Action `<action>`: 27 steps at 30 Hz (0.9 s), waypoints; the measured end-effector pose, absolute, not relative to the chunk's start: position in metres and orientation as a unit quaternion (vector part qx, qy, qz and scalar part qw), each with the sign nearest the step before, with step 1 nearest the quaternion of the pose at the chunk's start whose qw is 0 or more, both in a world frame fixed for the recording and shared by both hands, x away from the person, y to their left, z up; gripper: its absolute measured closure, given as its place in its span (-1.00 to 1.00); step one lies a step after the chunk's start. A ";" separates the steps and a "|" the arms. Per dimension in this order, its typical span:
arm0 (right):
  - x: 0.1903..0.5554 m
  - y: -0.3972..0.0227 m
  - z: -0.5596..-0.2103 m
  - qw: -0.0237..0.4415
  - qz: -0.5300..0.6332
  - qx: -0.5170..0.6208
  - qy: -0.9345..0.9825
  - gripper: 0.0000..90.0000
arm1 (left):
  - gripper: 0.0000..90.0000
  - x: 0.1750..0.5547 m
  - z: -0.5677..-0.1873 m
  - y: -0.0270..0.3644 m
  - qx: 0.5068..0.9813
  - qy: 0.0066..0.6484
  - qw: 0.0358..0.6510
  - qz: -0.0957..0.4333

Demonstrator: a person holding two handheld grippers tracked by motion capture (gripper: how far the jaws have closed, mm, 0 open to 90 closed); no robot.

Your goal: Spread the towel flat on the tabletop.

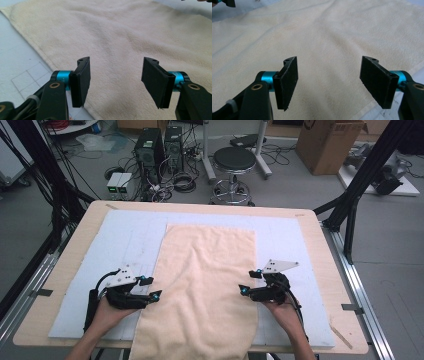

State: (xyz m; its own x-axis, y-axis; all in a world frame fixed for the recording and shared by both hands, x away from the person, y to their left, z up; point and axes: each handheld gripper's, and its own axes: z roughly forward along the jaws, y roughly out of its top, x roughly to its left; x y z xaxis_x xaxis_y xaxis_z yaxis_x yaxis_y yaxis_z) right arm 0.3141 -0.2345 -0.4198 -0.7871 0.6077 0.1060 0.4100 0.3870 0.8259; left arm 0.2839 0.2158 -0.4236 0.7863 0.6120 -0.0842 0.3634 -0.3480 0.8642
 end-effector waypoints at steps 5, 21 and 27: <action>0.316 -0.233 -0.418 0.107 0.468 0.310 0.820 -0.39 | -0.17 0.286 -0.422 0.219 0.805 0.308 0.489 0.132; 0.323 -0.228 -0.409 0.103 0.466 0.306 0.824 -0.42 | -0.19 0.302 -0.405 0.218 0.804 0.312 0.488 0.131; 0.325 -0.229 -0.410 0.099 0.463 0.311 0.824 -0.42 | -0.19 0.309 -0.404 0.215 0.806 0.315 0.484 0.129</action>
State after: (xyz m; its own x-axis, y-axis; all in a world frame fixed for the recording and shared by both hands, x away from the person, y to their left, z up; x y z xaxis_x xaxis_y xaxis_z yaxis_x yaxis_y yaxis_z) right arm 0.3245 -0.2288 -0.4095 -0.7871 0.6041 0.1247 0.4207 0.3780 0.8247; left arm 0.3087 0.2146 -0.4043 0.7683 0.6327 -0.0971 0.3831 -0.3331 0.8616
